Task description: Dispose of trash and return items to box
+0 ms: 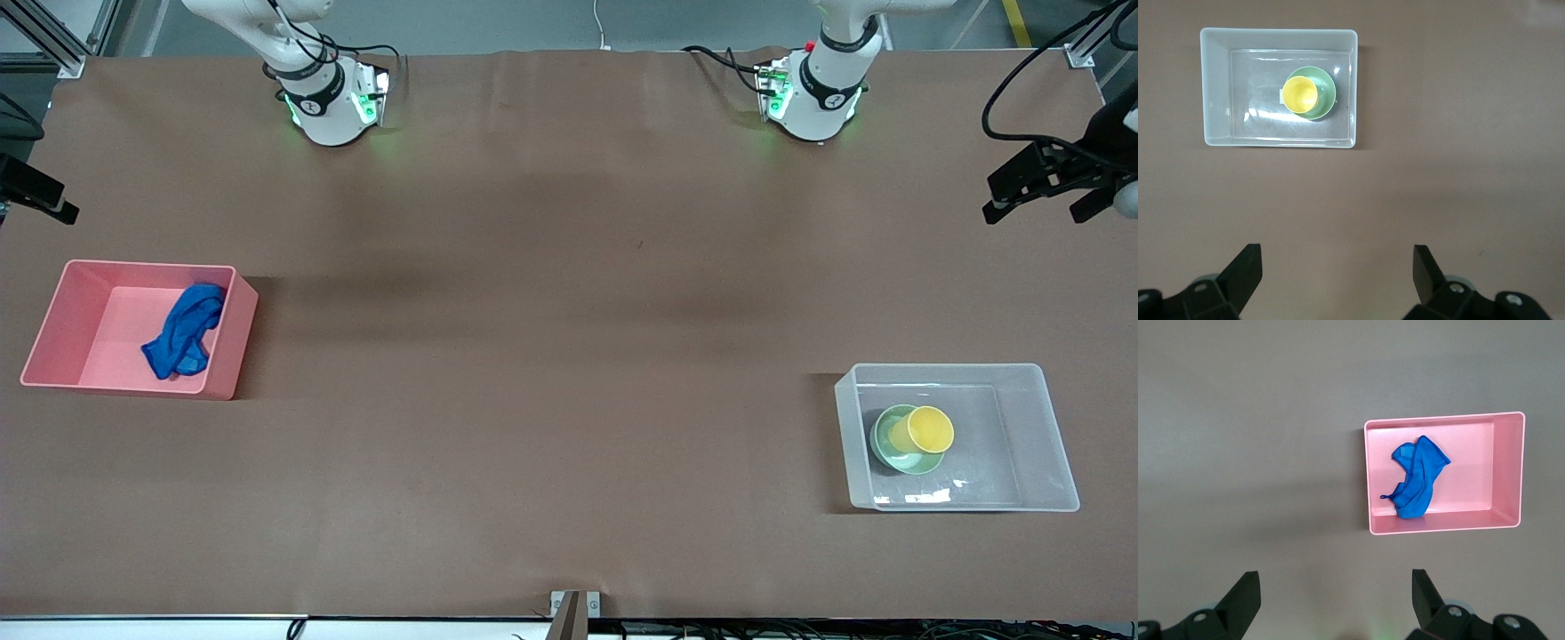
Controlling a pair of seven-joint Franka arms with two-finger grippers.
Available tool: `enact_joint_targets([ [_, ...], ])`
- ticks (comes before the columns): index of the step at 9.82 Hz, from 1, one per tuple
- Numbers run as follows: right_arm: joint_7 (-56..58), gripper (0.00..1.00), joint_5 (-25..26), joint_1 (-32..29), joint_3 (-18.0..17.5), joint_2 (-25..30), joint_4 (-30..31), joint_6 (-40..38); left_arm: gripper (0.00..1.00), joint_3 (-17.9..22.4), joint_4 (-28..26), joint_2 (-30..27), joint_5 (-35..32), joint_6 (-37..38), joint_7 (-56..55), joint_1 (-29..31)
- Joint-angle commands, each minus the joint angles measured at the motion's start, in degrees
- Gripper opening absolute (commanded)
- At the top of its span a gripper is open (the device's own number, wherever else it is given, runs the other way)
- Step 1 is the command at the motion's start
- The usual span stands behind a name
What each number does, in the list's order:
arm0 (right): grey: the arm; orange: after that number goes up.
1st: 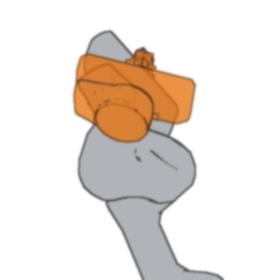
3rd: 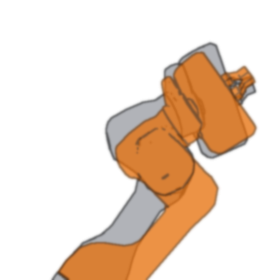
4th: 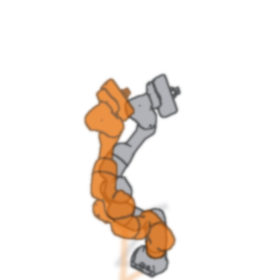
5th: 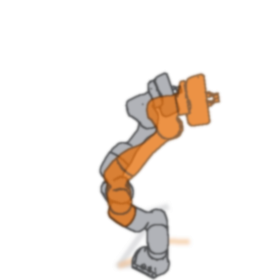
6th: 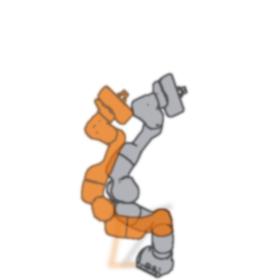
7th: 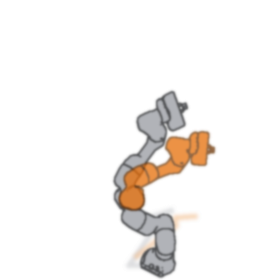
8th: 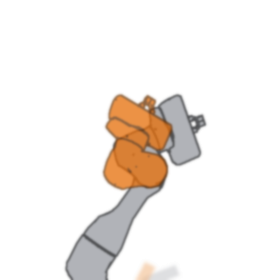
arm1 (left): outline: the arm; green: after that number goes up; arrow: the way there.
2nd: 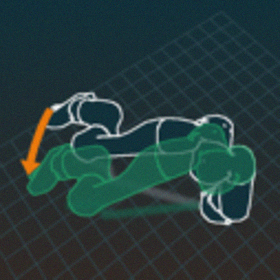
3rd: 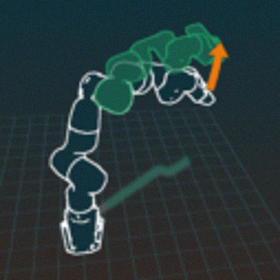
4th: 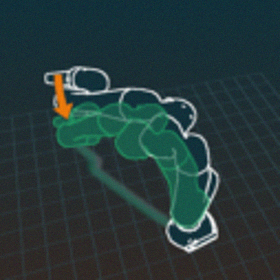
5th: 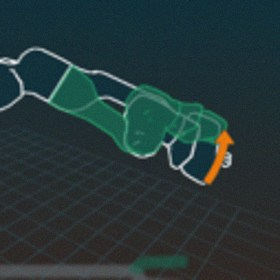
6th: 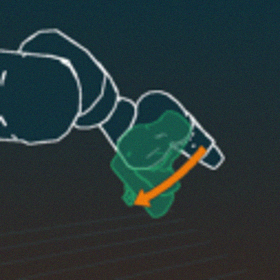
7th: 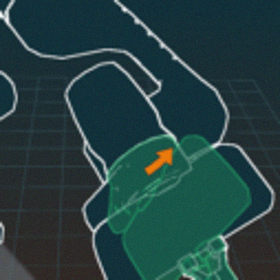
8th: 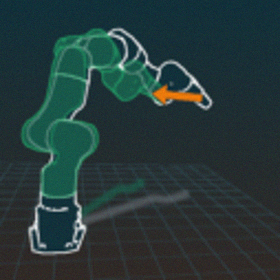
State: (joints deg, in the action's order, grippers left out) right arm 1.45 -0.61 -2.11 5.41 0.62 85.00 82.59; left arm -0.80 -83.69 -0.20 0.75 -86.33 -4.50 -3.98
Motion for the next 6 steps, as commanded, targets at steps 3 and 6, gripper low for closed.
enact_joint_targets([
  [3, 0.6, 1.00, 0.6, -0.4, -0.2, 0.7, 0.7, -0.1, 1.00, -1.9, -2.5, 0.4, 0.9, 2.4, 0.5, 1.8],
  [6, 0.6, 1.00, 0.6, -0.4, -0.2, 0.7, 0.7, -0.1, 1.00, -1.9, -2.9, 0.3, 0.9, 2.6, 0.8, 1.5],
])
